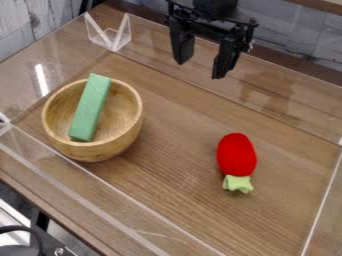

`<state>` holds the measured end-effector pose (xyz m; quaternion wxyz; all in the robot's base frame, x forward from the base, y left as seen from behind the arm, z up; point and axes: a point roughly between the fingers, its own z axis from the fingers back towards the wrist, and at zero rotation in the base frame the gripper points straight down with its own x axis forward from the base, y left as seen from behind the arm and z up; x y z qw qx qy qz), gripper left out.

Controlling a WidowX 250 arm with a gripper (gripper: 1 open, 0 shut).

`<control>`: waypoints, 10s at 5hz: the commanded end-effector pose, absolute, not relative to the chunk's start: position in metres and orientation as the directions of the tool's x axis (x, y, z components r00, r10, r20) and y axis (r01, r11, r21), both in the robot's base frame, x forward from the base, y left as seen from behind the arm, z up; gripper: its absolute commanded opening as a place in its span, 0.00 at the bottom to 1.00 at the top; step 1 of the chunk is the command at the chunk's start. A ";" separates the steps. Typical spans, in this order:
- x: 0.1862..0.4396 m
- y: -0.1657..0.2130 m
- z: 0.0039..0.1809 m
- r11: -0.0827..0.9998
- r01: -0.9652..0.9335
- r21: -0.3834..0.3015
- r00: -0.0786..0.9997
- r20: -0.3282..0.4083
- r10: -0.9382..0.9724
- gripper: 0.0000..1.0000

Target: Remove the green object from the brown bowl and put it on the table

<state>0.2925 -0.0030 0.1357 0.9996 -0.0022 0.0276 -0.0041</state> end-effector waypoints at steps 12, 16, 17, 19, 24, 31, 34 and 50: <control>0.212 0.123 0.081 0.863 -0.497 -0.093 0.867 -0.105 0.488 1.00; 0.227 0.121 0.102 0.896 -0.434 -0.095 0.898 -0.125 0.421 1.00; 0.222 0.119 0.101 0.916 -0.391 -0.091 0.916 -0.134 0.377 1.00; 0.232 0.129 0.092 0.928 -0.362 -0.091 0.926 -0.147 0.347 1.00; 0.224 0.133 0.087 0.912 -0.396 -0.105 0.915 -0.132 0.382 1.00; 0.209 0.089 0.102 0.863 -0.494 -0.107 0.868 -0.115 0.483 1.00; 0.202 0.108 0.110 0.796 -0.596 -0.106 0.802 -0.106 0.587 0.00; 0.236 0.136 0.047 0.836 -0.531 -0.138 0.845 -0.021 0.534 1.00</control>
